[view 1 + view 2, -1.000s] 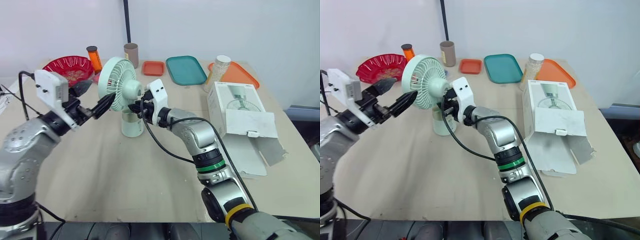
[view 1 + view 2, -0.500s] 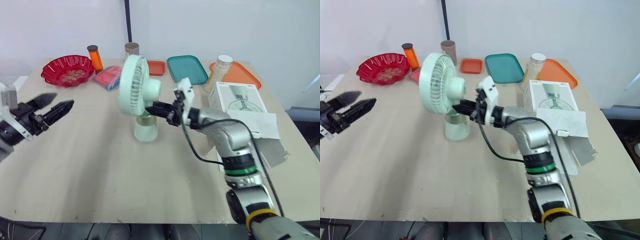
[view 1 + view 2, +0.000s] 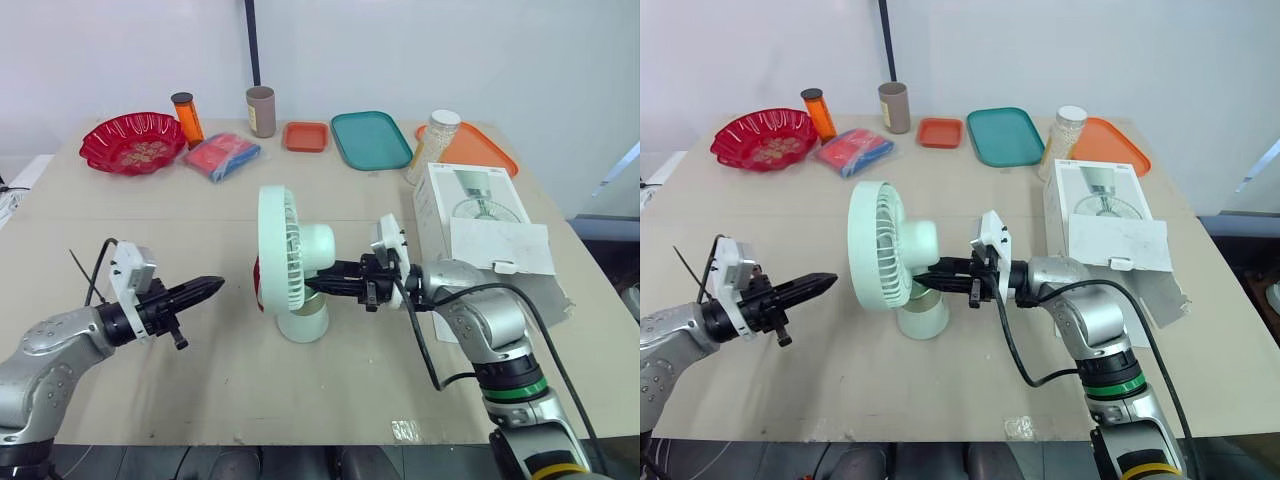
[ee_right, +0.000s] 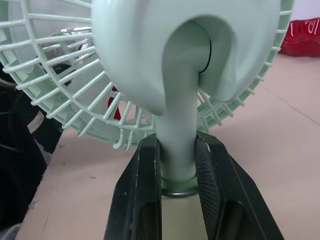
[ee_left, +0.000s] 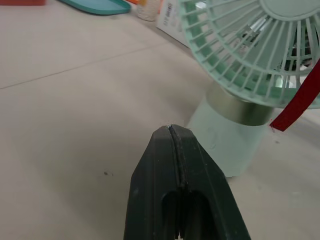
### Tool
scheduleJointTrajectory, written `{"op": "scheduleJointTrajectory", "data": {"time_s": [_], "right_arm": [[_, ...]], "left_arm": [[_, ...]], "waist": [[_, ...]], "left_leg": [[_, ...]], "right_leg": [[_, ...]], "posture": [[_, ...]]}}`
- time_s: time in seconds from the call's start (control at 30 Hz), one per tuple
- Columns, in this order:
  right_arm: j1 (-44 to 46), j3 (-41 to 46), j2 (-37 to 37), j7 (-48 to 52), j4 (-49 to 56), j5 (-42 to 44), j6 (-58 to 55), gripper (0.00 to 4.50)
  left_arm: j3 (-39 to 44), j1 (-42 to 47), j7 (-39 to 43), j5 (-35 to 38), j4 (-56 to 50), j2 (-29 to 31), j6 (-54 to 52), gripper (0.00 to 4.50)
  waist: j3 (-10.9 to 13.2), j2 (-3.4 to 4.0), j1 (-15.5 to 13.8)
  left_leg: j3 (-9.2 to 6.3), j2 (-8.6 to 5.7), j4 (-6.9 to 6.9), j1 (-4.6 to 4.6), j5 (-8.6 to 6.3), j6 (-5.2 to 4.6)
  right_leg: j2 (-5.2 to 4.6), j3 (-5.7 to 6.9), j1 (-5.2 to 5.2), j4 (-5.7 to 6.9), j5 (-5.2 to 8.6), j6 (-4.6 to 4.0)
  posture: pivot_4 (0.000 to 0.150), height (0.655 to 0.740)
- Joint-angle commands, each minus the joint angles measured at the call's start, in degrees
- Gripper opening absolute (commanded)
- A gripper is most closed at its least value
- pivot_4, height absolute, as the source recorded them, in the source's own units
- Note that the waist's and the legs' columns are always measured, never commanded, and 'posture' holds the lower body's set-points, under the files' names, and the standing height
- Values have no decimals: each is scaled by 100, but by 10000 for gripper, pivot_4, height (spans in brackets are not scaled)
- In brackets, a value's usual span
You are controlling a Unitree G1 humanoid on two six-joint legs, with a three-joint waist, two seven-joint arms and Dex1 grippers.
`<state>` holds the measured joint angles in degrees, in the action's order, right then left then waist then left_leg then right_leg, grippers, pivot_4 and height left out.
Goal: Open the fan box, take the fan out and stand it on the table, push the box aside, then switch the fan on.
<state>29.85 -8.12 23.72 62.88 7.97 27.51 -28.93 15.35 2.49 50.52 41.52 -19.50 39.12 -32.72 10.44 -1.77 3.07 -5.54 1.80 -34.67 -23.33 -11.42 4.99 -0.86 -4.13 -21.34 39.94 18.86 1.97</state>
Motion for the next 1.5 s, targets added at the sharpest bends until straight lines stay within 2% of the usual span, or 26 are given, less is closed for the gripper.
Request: {"op": "scheduleJointTrajectory", "data": {"time_s": [0.03,0.3,0.6,1.5], "right_arm": [[-48,-173,-12,134,215,-157,513,3939],[-63,-344,-22,76,60,-283,676,3939],[-136,-380,0,-69,-15,-413,713,3939],[-236,-409,73,-210,76,-433,725,3939]], "left_arm": [[-460,345,36,-519,112,-52,442,242],[-1168,689,314,-938,588,-270,730,242],[-1604,853,304,-1267,825,-599,924,242],[-1841,808,489,-1424,800,-653,876,242]], "waist": [[0,0,-8],[-1,-1,-9],[-2,-1,-10],[-3,-1,-10]], "left_leg": [[-1,0,0,0,0,0],[-1,0,0,2,0,0],[-2,0,-6,5,0,0],[-4,0,-10,14,0,0]], "right_leg": [[0,1,1,0,0,0],[2,1,2,0,1,1],[2,1,7,3,0,1],[3,2,16,6,0,1]], "posture": [[1500,7400],[1500,7400],[1500,7400],[1500,7400]]}}
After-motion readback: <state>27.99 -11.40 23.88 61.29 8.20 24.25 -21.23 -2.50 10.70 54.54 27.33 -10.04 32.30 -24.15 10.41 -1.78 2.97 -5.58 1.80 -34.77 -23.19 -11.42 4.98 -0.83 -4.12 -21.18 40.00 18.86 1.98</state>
